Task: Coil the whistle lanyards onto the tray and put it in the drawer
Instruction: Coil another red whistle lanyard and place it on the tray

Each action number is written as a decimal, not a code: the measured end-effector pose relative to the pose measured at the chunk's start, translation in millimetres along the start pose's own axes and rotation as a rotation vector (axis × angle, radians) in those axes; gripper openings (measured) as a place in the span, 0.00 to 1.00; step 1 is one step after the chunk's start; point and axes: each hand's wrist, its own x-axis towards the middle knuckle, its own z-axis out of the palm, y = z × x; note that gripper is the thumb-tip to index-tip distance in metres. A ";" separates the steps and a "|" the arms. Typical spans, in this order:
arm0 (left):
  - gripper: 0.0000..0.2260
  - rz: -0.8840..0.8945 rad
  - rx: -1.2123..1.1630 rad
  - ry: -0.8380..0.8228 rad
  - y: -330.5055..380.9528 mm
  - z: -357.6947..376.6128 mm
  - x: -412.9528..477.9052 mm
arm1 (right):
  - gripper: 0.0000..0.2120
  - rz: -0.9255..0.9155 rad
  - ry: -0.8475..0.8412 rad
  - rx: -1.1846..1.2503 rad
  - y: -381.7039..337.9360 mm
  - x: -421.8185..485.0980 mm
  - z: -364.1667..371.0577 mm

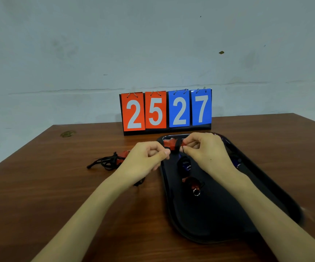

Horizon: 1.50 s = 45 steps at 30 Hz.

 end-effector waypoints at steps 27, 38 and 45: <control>0.17 -0.049 -0.214 -0.063 0.9 6.1 0.3 | 0.03 0.193 -0.204 0.920 -12.0 -1.0 -15.0; 0.14 -0.001 0.159 -0.023 -0.6 14.5 -4.0 | 0.04 0.143 0.071 0.292 1.9 -0.4 2.0; 0.10 0.110 0.270 0.046 10.7 4.0 -6.3 | 0.04 -0.056 -0.175 -0.017 -4.2 -4.4 3.8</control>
